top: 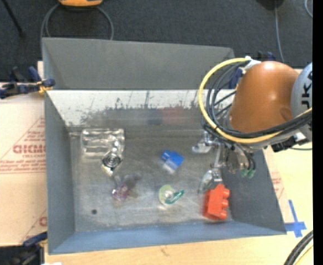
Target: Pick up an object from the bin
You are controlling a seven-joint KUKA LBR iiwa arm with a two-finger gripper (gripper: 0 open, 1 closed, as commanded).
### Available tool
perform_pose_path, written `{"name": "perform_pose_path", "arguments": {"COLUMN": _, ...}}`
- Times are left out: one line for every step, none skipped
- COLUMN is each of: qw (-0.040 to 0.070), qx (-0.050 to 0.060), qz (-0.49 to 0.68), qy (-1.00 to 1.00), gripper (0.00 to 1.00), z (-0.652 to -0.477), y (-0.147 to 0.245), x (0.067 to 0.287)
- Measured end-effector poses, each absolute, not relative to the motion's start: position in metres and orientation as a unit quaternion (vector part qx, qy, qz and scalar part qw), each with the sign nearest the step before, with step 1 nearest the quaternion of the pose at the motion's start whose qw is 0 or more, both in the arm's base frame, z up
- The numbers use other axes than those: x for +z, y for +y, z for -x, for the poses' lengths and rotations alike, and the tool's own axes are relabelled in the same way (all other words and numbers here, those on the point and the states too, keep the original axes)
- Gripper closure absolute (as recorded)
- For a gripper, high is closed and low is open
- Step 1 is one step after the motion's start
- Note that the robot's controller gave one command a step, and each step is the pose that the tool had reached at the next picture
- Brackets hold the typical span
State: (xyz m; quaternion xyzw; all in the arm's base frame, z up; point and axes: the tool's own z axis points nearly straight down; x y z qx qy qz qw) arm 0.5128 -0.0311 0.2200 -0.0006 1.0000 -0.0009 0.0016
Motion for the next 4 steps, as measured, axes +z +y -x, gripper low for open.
{"name": "perform_pose_path", "arguments": {"qw": 0.0, "qx": 0.0, "qz": 0.147, "qy": 0.989, "gripper": 0.0, "z": -0.571, "y": 0.013, "x": 0.108}}
{"name": "perform_pose_path", "arguments": {"qw": 0.004, "qx": 0.004, "qz": 0.091, "qy": 0.996, "gripper": 0.0, "z": -0.594, "y": -0.06, "x": 0.077}}
{"name": "perform_pose_path", "arguments": {"qw": 0.002, "qx": 0.001, "qz": 0.072, "qy": 0.997, "gripper": 0.0, "z": -0.582, "y": -0.051, "x": 0.081}}
{"name": "perform_pose_path", "arguments": {"qw": 0.006, "qx": 0.001, "qz": 0.07, "qy": 0.998, "gripper": 0.0, "z": -0.561, "y": -0.058, "x": 0.079}}
